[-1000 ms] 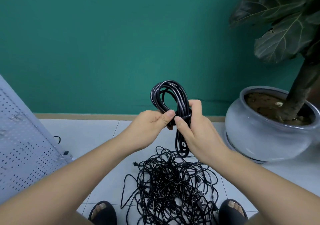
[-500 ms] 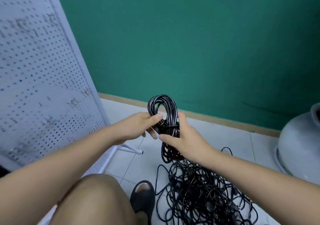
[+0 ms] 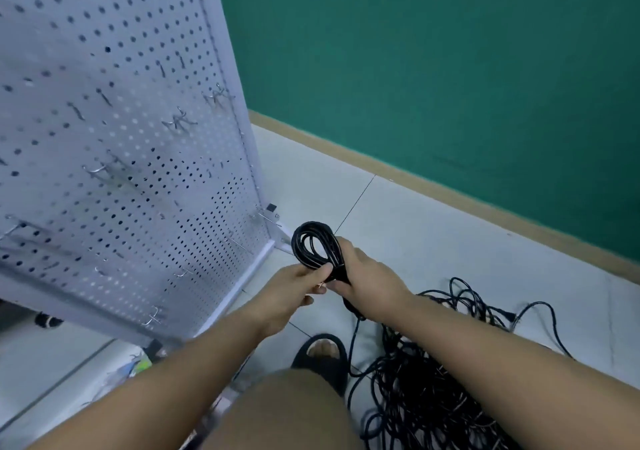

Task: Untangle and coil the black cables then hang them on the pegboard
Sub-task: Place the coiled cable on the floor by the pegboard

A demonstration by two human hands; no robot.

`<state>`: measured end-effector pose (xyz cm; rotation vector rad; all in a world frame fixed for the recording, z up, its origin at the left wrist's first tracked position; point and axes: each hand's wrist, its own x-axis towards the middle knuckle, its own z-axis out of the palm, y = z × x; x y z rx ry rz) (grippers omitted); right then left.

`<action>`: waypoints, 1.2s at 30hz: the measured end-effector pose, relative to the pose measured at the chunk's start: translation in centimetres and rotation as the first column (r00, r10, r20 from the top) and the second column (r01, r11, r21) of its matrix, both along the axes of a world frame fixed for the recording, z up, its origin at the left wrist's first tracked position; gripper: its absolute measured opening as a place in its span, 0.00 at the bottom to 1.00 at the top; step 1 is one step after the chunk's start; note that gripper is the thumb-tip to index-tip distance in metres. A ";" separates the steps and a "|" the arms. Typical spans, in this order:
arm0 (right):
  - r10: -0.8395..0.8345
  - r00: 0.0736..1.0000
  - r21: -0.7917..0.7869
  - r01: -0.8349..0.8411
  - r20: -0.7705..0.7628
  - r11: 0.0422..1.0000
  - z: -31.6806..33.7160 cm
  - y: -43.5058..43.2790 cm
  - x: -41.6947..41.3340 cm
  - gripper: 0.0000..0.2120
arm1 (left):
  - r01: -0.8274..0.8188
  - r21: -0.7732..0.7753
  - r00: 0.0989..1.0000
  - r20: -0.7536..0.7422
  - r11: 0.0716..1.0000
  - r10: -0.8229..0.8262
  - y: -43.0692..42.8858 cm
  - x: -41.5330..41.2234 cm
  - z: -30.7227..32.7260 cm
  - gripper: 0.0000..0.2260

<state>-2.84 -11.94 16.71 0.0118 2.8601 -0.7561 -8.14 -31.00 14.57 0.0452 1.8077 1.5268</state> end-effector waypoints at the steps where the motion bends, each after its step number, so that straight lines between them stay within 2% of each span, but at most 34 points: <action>1: 0.015 0.999 -0.014 -0.015 0.030 1.000 -1.7 -0.1 -0.8 0.32 | -0.046 -0.006 0.999 0.026 0.999 0.047 -0.1 -0.4 -1.8 0.18; 7: 0.113 0.985 0.007 -0.115 0.132 0.993 -11.2 -1.1 -5.4 0.35 | -0.290 -0.022 0.938 0.191 0.957 0.289 -1.2 -2.9 -12.4 0.16; 13: 0.213 0.961 -0.019 -0.213 0.179 0.977 -19.3 -2.6 -9.3 0.39 | -0.427 -0.141 0.857 0.250 0.893 0.450 -2.6 -5.4 -19.7 0.17; 18: 0.225 0.962 -0.002 -0.228 0.155 0.974 -23.4 -3.4 -11.8 0.38 | -0.471 -0.186 0.832 0.230 0.862 0.504 -3.2 -7.7 -23.1 0.27; 22: 0.171 0.980 -0.027 -0.170 0.102 0.985 -24.4 -3.4 -13.5 0.34 | -0.476 -0.262 0.845 0.126 0.839 0.519 -2.4 -10.0 -24.1 0.13; 26: 0.109 0.989 -0.011 -0.108 0.096 0.994 -25.3 -3.4 -14.0 0.32 | -0.437 -0.424 0.882 -0.032 0.793 0.469 -1.7 -11.2 -25.4 0.16; 30: 0.084 0.994 0.083 -0.090 0.072 0.992 -25.9 -3.2 -13.5 0.26 | -0.373 -0.514 0.928 -0.219 0.772 0.303 -1.7 -11.9 -25.9 0.25; 33: 0.071 0.996 0.139 -0.078 0.055 0.987 -25.5 -2.5 -13.4 0.24 | -0.351 -0.548 0.933 -0.268 0.759 0.238 -0.8 -12.8 -25.9 0.28; 36: 0.045 0.997 0.175 -0.055 0.061 0.983 -24.8 -1.5 -13.4 0.25 | -0.341 -0.550 0.938 -0.251 0.762 0.239 -0.3 -13.6 -25.8 0.26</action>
